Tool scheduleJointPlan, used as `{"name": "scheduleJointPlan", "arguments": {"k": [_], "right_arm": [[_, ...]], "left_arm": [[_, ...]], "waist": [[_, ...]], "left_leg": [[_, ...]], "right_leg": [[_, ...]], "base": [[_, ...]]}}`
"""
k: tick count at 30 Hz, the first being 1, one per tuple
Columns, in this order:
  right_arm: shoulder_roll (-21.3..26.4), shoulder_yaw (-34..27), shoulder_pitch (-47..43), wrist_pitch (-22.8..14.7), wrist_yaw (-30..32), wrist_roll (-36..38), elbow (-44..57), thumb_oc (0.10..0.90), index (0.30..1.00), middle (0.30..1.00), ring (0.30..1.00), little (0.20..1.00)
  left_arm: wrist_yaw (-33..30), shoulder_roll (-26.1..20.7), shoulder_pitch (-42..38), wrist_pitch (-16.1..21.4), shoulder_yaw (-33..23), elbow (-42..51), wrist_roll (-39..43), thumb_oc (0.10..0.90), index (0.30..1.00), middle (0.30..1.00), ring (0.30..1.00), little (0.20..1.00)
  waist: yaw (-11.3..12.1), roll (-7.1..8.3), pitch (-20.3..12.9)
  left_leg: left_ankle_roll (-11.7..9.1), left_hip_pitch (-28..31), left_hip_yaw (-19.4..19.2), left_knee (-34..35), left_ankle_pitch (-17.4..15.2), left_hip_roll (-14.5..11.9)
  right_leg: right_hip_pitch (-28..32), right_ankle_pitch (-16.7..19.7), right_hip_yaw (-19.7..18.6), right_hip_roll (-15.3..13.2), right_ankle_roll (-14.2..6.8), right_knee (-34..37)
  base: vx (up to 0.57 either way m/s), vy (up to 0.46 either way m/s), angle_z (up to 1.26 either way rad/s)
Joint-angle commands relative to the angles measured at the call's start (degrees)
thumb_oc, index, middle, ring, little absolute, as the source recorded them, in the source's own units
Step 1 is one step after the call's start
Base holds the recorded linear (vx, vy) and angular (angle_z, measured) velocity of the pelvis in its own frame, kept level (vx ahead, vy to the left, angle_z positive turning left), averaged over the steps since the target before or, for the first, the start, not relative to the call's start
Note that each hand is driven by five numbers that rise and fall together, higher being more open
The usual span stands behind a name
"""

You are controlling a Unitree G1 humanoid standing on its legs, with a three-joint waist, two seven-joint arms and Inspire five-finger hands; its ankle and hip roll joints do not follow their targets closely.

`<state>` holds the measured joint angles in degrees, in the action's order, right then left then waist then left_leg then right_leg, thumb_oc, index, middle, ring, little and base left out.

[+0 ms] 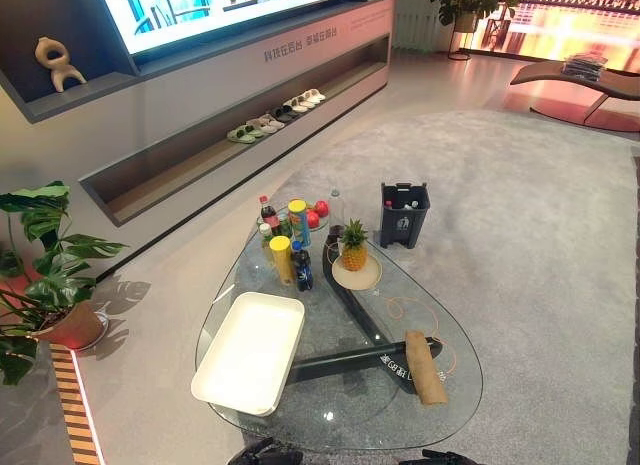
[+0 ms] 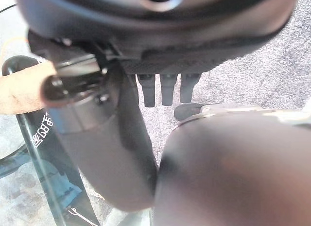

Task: Wipe the table with a cloth and put it in the basket.

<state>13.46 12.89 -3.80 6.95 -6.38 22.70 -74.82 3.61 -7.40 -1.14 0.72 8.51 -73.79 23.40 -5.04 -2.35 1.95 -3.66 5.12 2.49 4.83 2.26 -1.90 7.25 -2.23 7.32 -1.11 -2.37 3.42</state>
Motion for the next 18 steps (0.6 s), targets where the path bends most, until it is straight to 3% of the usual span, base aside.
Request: {"name": "scheduleJointPlan", "arguments": {"k": [1,18], "right_arm": [[-1.2,0.0,-0.7,0.5,0.7,0.5,-3.2,0.800,0.900,0.900,0.900,0.900],[-1.3,0.0,-0.7,-0.4,0.8,-0.1,-3.5,0.800,0.900,0.900,0.900,0.900]], "left_arm": [[1.0,-0.7,-3.4,0.9,0.0,-2.7,-0.8,0.800,0.900,0.900,0.900,0.900],[2.1,-0.8,-3.5,0.5,0.2,-2.7,-0.2,0.800,0.900,0.900,0.900,0.900]], "waist": [[-0.3,1.77,-1.1],[-0.3,1.73,-1.1]], "left_leg": [[2.0,-0.9,-8.3,-4.4,-6.8,1.2],[2.0,-1.0,-8.5,-4.0,-6.6,1.2]], "right_leg": [[-2.7,-1.3,0.7,-2.5,-3.4,-2.4],[-2.8,-1.2,1.0,-2.5,-3.5,-2.3]], "base": [[0.00,0.000,0.00],[0.00,0.000,0.00]]}}
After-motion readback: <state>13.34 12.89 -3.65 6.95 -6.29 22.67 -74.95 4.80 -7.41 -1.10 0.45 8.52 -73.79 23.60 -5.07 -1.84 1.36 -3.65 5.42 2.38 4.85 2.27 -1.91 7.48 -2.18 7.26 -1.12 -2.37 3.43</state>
